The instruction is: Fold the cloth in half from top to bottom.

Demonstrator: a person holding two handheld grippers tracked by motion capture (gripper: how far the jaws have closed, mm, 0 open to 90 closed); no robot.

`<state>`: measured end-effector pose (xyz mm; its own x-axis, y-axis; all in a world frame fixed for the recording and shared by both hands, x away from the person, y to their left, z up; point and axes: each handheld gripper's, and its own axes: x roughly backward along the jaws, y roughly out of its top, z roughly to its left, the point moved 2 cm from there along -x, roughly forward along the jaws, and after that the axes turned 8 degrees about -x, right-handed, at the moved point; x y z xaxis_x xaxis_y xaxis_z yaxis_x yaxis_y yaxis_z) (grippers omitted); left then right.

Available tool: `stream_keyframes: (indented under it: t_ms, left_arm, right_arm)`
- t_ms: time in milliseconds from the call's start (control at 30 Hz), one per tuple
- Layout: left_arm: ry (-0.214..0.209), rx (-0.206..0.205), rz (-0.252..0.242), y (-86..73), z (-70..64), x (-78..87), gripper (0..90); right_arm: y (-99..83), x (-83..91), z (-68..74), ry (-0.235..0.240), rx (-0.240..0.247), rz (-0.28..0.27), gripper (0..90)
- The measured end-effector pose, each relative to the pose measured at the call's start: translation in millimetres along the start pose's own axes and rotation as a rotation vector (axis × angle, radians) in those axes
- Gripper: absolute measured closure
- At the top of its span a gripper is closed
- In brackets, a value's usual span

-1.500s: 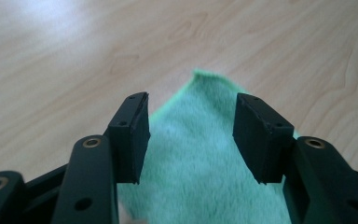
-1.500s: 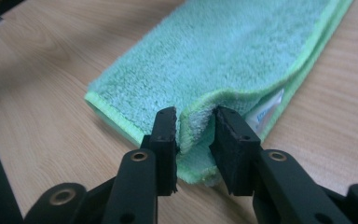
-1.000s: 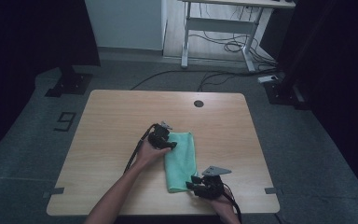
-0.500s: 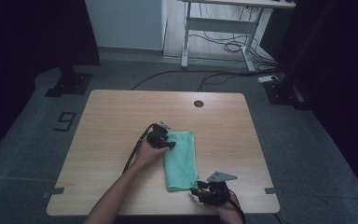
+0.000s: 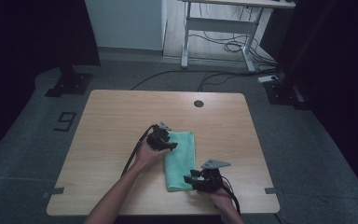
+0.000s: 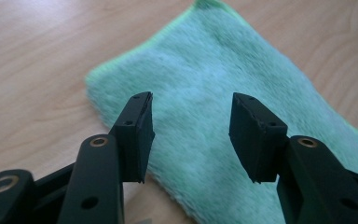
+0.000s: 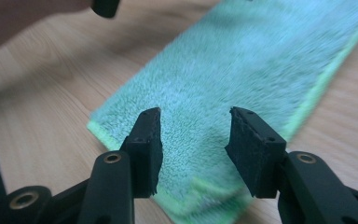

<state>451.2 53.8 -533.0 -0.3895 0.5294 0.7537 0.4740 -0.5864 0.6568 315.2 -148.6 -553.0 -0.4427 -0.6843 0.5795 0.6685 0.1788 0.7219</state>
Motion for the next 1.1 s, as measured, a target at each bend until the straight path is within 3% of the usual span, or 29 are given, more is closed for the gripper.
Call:
stream_keyframes:
  t_ms: [267, 633, 1100]
  left_arm:
    - [0.002, 0.025, 0.016, -15.3, 1.9, -5.5, 49.1]
    - [-0.008, 0.039, 0.016, -13.7, 8.0, -8.0, 50.3]
    - [-0.019, 0.026, 0.020, -10.2, 11.6, -10.0, 49.9]
  right_arm:
    - [-19.7, 5.8, 8.1, -0.041, 0.072, 0.021, 59.4]
    - [-34.7, 19.6, 8.8, -0.034, 0.072, 0.018, 59.9]
    - [-36.0, 14.5, 18.2, -0.014, 0.081, 0.028, 59.3]
